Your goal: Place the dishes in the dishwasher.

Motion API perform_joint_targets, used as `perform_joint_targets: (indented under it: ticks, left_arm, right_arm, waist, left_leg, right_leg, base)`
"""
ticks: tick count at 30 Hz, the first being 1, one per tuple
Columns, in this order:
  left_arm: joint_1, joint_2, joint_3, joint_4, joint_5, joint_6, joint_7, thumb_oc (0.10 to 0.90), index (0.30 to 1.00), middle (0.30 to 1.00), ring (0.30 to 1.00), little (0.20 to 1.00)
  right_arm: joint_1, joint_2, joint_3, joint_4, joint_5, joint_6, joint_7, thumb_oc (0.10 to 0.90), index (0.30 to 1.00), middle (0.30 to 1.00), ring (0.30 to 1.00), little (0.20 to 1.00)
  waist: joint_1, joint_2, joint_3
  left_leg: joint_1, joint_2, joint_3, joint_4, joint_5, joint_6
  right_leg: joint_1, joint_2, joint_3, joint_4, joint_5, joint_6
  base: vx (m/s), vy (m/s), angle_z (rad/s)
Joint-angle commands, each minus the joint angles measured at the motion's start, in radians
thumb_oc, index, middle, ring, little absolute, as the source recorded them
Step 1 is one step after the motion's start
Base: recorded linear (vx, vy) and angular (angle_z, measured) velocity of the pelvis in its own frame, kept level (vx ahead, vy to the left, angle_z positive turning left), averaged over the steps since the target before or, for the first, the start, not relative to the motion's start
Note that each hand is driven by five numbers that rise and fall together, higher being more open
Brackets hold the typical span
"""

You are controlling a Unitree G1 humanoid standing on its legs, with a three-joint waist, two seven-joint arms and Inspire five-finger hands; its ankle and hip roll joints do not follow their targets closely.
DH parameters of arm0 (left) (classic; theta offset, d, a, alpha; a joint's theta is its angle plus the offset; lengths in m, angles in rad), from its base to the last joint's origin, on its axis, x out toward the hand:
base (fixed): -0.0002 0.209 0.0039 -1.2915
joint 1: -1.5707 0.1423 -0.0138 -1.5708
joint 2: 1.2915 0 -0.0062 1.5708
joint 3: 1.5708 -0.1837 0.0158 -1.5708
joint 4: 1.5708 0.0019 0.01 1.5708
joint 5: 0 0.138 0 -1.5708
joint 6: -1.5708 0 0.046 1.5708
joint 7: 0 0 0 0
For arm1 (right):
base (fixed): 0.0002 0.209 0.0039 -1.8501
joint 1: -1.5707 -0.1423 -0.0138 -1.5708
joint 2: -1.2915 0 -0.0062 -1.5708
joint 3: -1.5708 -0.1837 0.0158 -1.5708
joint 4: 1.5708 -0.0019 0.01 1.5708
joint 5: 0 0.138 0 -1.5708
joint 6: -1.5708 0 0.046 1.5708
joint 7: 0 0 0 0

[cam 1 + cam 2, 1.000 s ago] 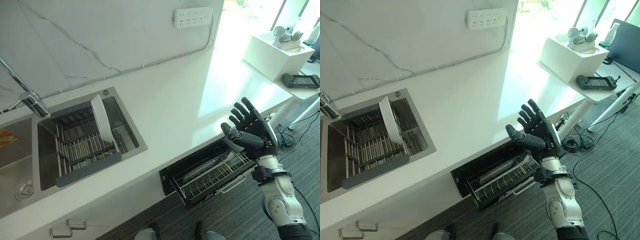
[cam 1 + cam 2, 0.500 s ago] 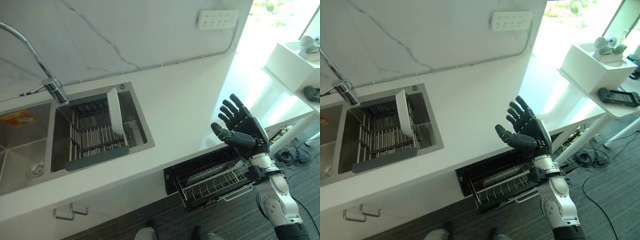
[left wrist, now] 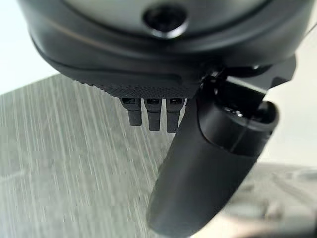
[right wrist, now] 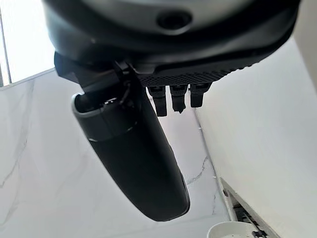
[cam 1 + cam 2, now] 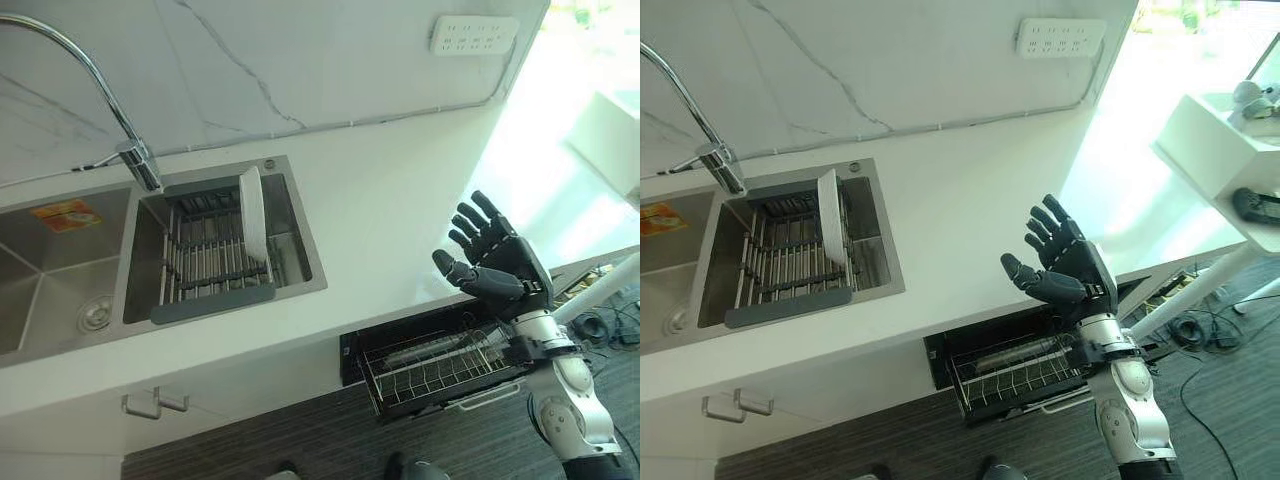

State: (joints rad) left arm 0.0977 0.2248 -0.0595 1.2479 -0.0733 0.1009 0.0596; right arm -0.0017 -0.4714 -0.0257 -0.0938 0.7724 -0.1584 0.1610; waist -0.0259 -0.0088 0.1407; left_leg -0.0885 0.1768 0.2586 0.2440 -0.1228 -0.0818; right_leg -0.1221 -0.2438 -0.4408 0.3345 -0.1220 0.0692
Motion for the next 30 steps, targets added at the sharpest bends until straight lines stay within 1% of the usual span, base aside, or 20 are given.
perform_joint_targets:
  ticks: [1, 2, 5, 10, 13, 17, 20, 27, 28, 29, 30]
  left_arm:
    - [-0.055, 0.013, 0.003, -0.032, -0.07, -0.048, 0.015, 0.8, 0.9, 0.9, 0.9, 0.9]
    - [-0.059, 0.014, -0.003, -0.038, -0.082, -0.039, 0.016, 0.8, 0.9, 0.9, 0.9, 0.9]
    - [-0.059, 0.012, -0.014, -0.033, -0.079, -0.027, 0.018, 0.8, 0.9, 0.9, 0.9, 0.9]
    - [-0.04, 0.002, -0.025, -0.018, -0.092, -0.025, 0.024, 0.8, 0.9, 0.9, 0.9, 0.9]
    - [-0.035, -0.005, -0.026, -0.021, -0.092, -0.024, 0.03, 0.8, 0.9, 0.9, 0.9, 0.9]
    - [-0.038, -0.002, -0.035, -0.03, -0.085, -0.027, 0.027, 0.8, 0.9, 0.9, 0.9, 0.9]
    - [-0.048, 0.005, -0.05, -0.038, -0.085, -0.016, 0.021, 0.8, 0.9, 0.9, 0.9, 0.9]
    - [-0.051, 0.006, -0.07, -0.02, -0.109, -0.014, 0.023, 0.8, 0.9, 0.9, 0.9, 0.9]
    - [-0.047, 0.007, -0.071, -0.012, -0.114, -0.019, 0.022, 0.8, 0.9, 0.9, 0.9, 0.9]
    - [-0.047, 0.007, -0.071, -0.009, -0.116, -0.02, 0.022, 0.8, 0.9, 0.9, 0.9, 0.9]
    - [-0.043, 0.008, -0.067, -0.001, -0.112, -0.026, 0.017, 0.8, 0.9, 0.9, 0.9, 0.9]
  right_arm:
    - [-0.1, -0.009, -0.063, -0.137, 0.011, -0.113, 0.005, 0.8, 0.9, 0.9, 0.9, 0.9]
    - [-0.109, -0.004, -0.054, -0.141, 0.0, -0.112, -0.008, 0.8, 0.9, 0.9, 0.9, 0.9]
    - [-0.12, 0.007, -0.044, -0.145, -0.016, -0.115, -0.036, 0.8, 0.9, 0.9, 0.9, 0.9]
    - [-0.136, 0.009, -0.036, -0.154, -0.015, -0.097, -0.054, 0.8, 0.9, 0.9, 0.9, 0.9]
    - [-0.156, 0.005, -0.028, -0.149, -0.009, -0.099, -0.055, 0.8, 0.9, 0.9, 0.9, 0.9]
    - [-0.193, 0.005, -0.005, -0.147, -0.013, -0.091, -0.072, 0.8, 0.9, 0.9, 0.9, 0.9]
    - [-0.232, 0.009, 0.032, -0.13, 0.003, -0.058, -0.088, 0.8, 0.9, 0.9, 0.9, 0.9]
    - [-0.336, 0.037, 0.084, -0.028, 0.043, -0.028, -0.142, 0.8, 0.9, 0.9, 0.9, 0.9]
    - [-0.365, 0.043, 0.094, 0.0, 0.039, -0.022, -0.153, 0.8, 0.9, 0.9, 0.9, 0.9]
    - [-0.371, 0.043, 0.096, 0.005, 0.039, -0.021, -0.155, 0.8, 0.9, 0.9, 0.9, 0.9]
    - [-0.407, 0.049, 0.109, 0.04, 0.027, -0.016, -0.178, 0.8, 0.9, 0.9, 0.9, 0.9]
  waist:
    - [-0.006, 0.013, -0.037]
    - [0.002, 0.013, -0.04]
    - [0.016, 0.008, -0.045]
    - [0.032, 0.0, -0.05]
    - [0.045, -0.002, -0.052]
    - [0.062, -0.002, -0.054]
    - [0.079, -0.002, -0.056]
    - [0.114, -0.005, -0.063]
    - [0.125, -0.007, -0.064]
    - [0.127, -0.007, -0.065]
    - [0.141, -0.008, -0.066]
  left_leg:
    - [-0.028, 0.032, -0.035, 0.056, -0.061, -0.006]
    - [-0.028, 0.026, -0.034, 0.056, -0.067, 0.001]
    - [-0.03, 0.012, -0.037, 0.056, -0.075, 0.012]
    - [-0.033, 0.009, -0.023, 0.056, -0.08, 0.023]
    - [-0.036, 0.007, -0.019, 0.056, -0.08, 0.024]
    - [-0.038, 0.007, -0.017, 0.056, -0.08, 0.024]
    - [-0.041, 0.005, -0.024, 0.056, -0.079, 0.024]
    - [-0.048, 0.004, -0.042, 0.056, -0.069, 0.017]
    - [-0.051, 0.005, -0.045, 0.056, -0.065, 0.014]
    - [-0.052, 0.006, -0.046, 0.056, -0.064, 0.014]
    - [-0.057, 0.007, -0.051, 0.056, -0.061, 0.011]
  right_leg:
    - [0.066, 0.017, 0.081, -0.035, -0.08, 0.061]
    - [0.069, 0.003, 0.072, -0.035, -0.073, 0.07]
    - [0.07, -0.014, 0.063, -0.035, -0.062, 0.084]
    - [0.069, -0.035, 0.047, -0.035, -0.054, 0.095]
    - [0.071, -0.042, 0.039, -0.035, -0.052, 0.101]
    - [0.076, -0.049, 0.029, -0.035, -0.053, 0.104]
    - [0.082, -0.051, 0.022, -0.035, -0.054, 0.104]
    - [0.096, -0.05, 0.006, -0.035, -0.061, 0.098]
    - [0.101, -0.052, -0.001, -0.035, -0.063, 0.098]
    - [0.101, -0.052, -0.003, -0.035, -0.063, 0.098]
    - [0.107, -0.055, -0.014, -0.035, -0.066, 0.096]
  base:
    - [0.03, 0.126, 0.06]
    - [0.01, 0.088, 0.09]
    - [0.01, 0.052, 0.12]
    - [-0.01, 0.027, 0.09]
    - [0.0, 0.008, 0.01]
    - [0.0, 0.0, 0.0]
    - [0.0, 0.023, 0.04]
    - [0.02, 0.017, 0.08]
    - [0.02, 0.025, 0.15]
    - [0.02, 0.048, 0.17]
    - [0.01, 0.037, 0.11]
